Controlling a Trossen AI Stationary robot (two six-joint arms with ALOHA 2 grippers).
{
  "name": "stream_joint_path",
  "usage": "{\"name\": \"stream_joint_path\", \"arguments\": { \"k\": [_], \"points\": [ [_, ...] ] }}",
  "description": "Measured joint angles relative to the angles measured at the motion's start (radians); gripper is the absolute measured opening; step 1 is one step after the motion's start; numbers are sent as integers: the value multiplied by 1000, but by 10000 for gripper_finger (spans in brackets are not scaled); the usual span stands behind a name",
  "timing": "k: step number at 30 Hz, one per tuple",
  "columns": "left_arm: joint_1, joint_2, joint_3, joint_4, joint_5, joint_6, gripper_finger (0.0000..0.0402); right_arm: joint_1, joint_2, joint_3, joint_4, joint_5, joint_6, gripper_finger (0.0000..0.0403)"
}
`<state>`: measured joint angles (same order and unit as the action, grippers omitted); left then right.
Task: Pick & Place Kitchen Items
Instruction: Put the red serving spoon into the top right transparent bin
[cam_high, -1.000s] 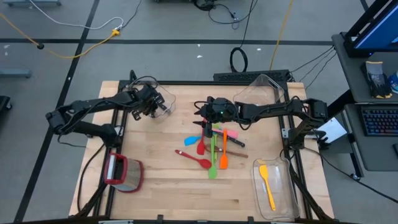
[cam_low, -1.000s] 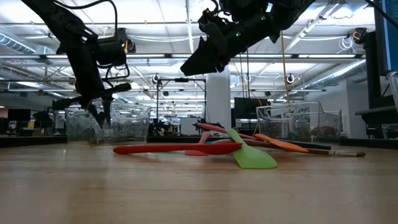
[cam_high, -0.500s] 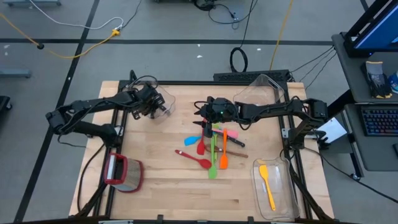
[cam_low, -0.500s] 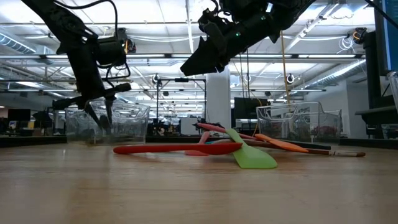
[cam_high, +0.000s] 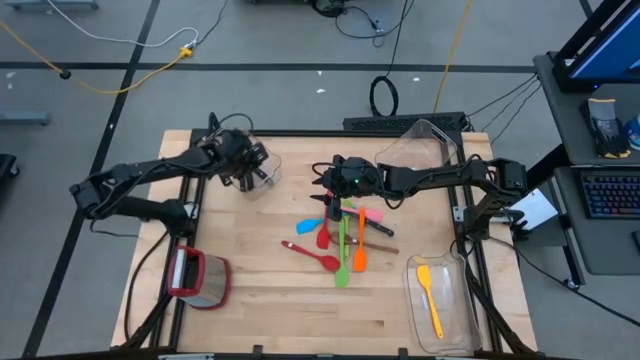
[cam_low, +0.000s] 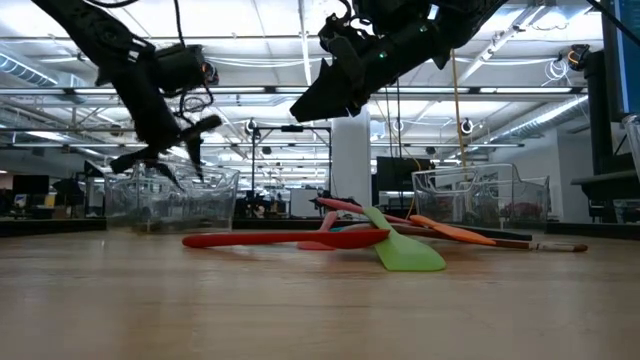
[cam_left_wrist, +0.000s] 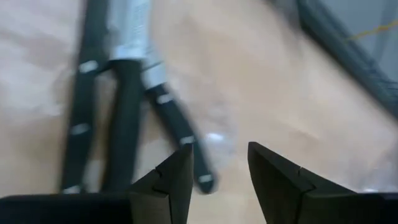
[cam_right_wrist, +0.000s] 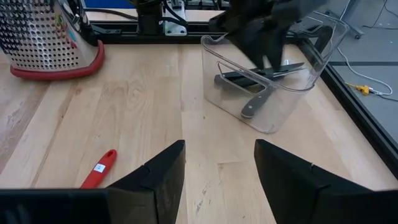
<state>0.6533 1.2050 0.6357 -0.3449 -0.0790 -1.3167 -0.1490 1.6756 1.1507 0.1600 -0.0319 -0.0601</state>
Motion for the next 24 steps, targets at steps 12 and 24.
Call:
{"name": "stream_joint_path", "arguments": {
  "k": [12,24],
  "points": [
    [-27,-249,0,62,6,199,150,0,0,0,-103,0,0,185],
    [-171,-445,0,63,33,573,39,18,0,0,-254,0,54,185]
  ]
}}
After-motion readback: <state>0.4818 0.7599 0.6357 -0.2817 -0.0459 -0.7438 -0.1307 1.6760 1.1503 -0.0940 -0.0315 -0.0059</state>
